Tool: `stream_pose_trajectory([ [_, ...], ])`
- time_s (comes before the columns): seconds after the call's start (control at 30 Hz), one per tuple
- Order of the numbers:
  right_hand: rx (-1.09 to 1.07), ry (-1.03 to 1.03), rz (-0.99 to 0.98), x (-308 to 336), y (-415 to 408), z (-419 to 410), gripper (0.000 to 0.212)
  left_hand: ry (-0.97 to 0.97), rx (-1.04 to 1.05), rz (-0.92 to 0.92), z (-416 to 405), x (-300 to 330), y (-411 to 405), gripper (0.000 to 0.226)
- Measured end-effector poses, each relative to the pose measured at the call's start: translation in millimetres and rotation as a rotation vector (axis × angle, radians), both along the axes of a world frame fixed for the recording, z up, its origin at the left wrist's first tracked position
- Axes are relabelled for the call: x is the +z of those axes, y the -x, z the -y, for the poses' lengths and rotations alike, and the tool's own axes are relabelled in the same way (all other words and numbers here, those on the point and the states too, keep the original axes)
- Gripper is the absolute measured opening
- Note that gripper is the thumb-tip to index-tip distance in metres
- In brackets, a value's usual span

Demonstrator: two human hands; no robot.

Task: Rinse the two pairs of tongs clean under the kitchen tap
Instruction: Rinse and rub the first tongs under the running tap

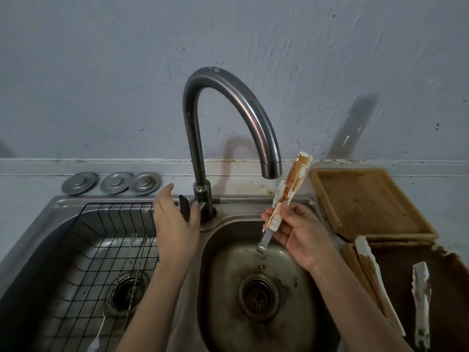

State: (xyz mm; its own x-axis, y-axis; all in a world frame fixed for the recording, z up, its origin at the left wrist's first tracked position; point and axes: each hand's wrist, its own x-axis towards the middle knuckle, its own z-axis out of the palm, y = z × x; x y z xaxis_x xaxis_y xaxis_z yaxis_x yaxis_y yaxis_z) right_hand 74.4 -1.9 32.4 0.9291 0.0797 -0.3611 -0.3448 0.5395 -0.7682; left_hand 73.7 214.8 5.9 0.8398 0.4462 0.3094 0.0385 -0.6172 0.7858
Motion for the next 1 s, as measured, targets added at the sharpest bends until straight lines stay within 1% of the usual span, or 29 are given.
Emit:
stream_pose_trajectory([
  [0.07,-0.013,0.023,0.002,0.7,-2.4,-0.5,0.011,0.046,-0.052,-0.079,-3.7,-2.1,-10.8,0.05],
  [0.1,-0.018,0.032,0.002,0.8,-3.5,-1.6,0.012,0.052,-0.064,-0.093,-5.5,-4.1,-15.0,0.042],
  [0.2,-0.034,0.061,-0.004,-0.1,-5.9,-4.0,0.013,0.063,-0.066,-0.047,-9.7,-12.7,-21.3,0.008],
  [0.4,-0.057,0.059,0.009,-1.8,-5.3,-3.7,0.011,0.069,-0.047,0.01,-12.8,-27.1,-23.8,0.02],
  [0.73,-0.058,0.015,0.023,-3.9,-3.0,-0.5,0.009,0.128,-0.011,0.074,-11.0,-32.9,-20.3,0.017],
  [1.0,-0.049,-0.004,0.017,-5.1,-3.3,-0.5,0.01,0.13,-0.03,0.041,-10.4,-30.5,-18.2,0.018],
])
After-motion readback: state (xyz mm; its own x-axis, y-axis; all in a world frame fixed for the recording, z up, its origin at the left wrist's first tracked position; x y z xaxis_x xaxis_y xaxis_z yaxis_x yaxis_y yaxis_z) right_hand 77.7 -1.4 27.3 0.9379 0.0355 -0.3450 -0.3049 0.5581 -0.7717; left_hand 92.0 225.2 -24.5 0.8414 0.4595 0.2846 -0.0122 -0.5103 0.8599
